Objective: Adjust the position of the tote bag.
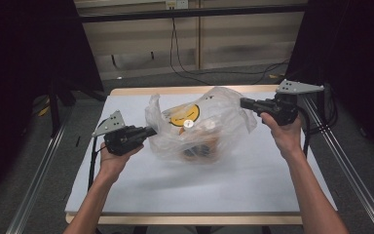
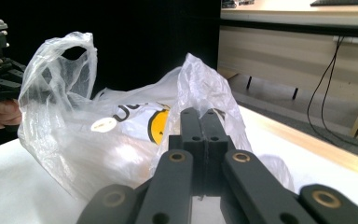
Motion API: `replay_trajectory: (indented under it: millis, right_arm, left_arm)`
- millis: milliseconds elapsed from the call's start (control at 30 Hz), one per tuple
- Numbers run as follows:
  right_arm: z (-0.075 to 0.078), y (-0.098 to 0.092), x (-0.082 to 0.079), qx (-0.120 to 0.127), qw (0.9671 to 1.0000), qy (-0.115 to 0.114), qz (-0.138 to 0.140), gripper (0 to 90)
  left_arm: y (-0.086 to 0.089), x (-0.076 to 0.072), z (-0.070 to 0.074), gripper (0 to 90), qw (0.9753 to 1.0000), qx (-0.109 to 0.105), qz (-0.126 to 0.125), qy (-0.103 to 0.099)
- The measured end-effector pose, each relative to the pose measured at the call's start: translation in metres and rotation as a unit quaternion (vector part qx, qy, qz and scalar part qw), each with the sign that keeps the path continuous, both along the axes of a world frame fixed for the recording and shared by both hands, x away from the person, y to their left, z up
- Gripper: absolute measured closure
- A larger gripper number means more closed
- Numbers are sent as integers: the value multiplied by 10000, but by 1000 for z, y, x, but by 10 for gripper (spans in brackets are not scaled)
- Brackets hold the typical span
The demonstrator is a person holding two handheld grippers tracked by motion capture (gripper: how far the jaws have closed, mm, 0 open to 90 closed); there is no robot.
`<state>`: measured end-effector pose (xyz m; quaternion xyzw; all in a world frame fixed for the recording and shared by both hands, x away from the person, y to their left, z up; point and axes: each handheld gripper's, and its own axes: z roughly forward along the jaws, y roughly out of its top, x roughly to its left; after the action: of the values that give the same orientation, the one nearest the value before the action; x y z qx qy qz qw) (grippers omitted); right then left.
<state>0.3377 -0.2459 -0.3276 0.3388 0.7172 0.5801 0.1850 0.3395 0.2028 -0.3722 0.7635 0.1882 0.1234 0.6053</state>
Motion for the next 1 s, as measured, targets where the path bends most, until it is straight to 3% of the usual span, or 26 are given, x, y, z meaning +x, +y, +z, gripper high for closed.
replay_trajectory:
  millis: [300, 433, 500, 633, 767, 800, 1000]
  right_arm:
    - [-30, -13, -5, -22, 9993, 331, -151, 900]
    - [-44, -10, -3, -65, 9988, 449, -181, 900]
    - [-49, -9, -2, -99, 9985, 501, -194, 900]
    - [-61, -13, -1, -115, 9976, 626, -276, 900]
    - [-72, -13, 0, -206, 9963, 769, -311, 900]
    - [-74, -12, 1, -256, 9960, 794, -329, 900]
    - [-85, -11, 4, -280, 9945, 942, -364, 900]
  left_arm:
    - [1, -5, -18, 893, 9996, 242, 30, 140]
    - [-3, 0, -28, 893, 9991, 320, -30, 268]
    - [-2, 0, -31, 893, 9987, 430, 55, 268]
    - [0, 2, -38, 895, 9986, 414, 78, 315]
    - [-1, 5, -48, 894, 9977, 518, 82, 435]
    - [-2, 5, -51, 894, 9976, 461, 63, 521]
    - [-8, 7, -65, 894, 9953, 747, -47, 622]
